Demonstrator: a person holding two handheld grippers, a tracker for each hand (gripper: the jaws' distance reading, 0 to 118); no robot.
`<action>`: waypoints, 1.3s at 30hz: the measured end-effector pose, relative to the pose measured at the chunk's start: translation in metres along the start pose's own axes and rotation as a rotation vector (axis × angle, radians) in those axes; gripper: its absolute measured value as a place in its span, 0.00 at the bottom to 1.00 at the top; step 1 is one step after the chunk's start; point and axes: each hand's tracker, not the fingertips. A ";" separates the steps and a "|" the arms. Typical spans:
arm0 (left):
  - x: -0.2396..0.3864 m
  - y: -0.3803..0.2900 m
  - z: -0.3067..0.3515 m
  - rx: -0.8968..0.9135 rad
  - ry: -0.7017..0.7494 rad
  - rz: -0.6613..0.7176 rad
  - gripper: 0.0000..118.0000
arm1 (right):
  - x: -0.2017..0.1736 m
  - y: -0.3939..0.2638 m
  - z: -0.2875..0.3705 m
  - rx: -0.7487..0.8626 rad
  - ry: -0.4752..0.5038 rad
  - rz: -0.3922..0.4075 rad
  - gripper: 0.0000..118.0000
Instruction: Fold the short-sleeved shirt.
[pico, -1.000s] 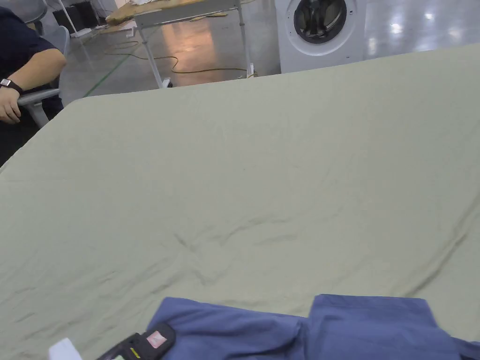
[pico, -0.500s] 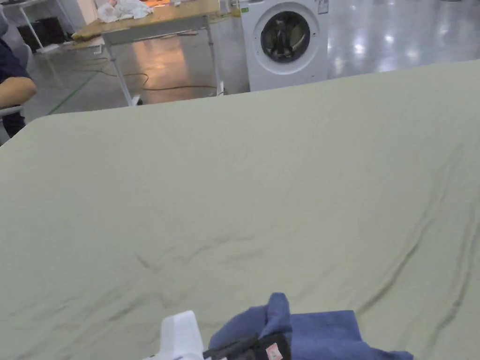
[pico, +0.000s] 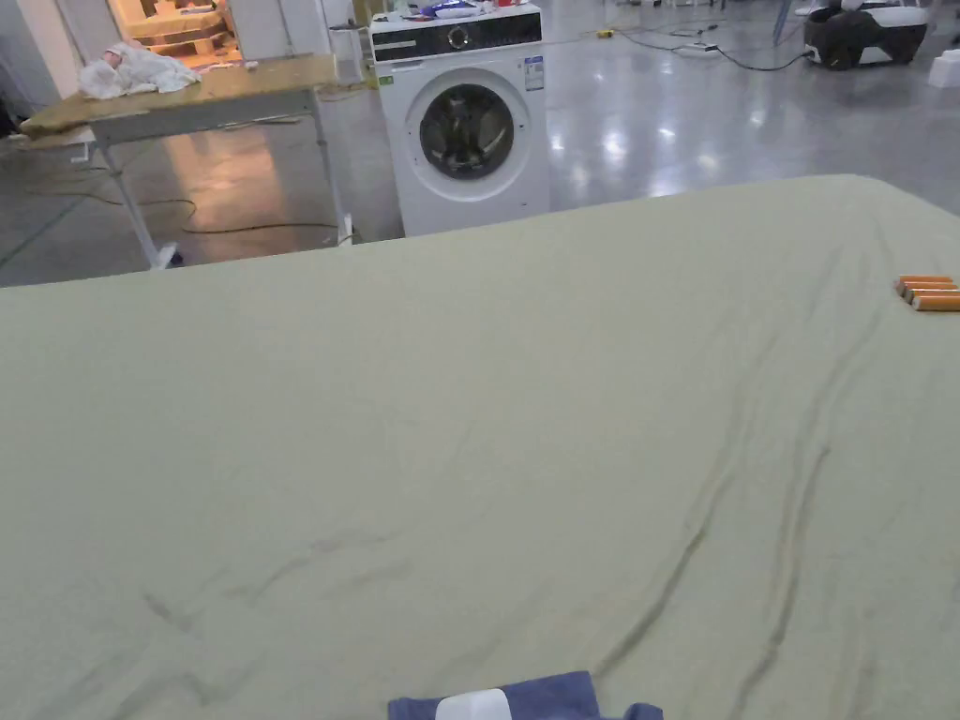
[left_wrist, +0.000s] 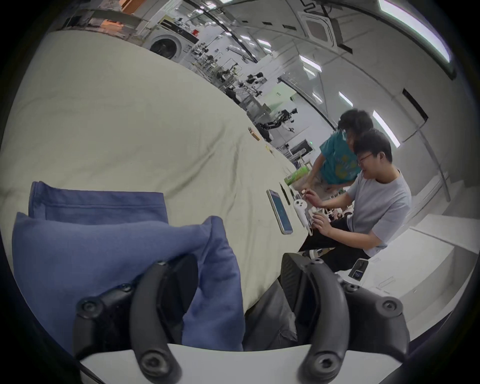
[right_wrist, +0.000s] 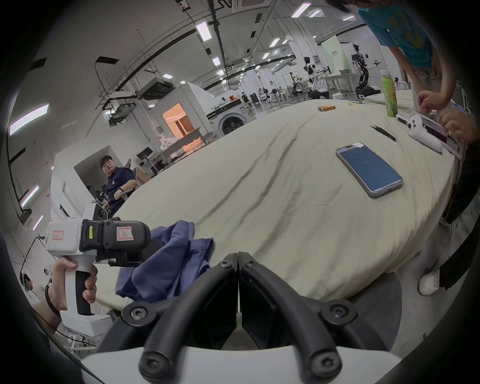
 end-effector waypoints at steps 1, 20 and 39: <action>-0.002 0.000 -0.003 0.000 0.012 0.007 0.35 | 0.002 -0.001 0.000 -0.002 -0.002 -0.009 0.00; -0.011 -0.002 0.028 0.079 0.019 0.059 0.16 | -0.024 0.003 -0.022 -0.060 0.084 0.040 0.00; -0.101 -0.023 0.137 0.262 0.107 0.251 0.74 | -0.070 0.019 -0.137 -0.482 0.086 0.187 0.00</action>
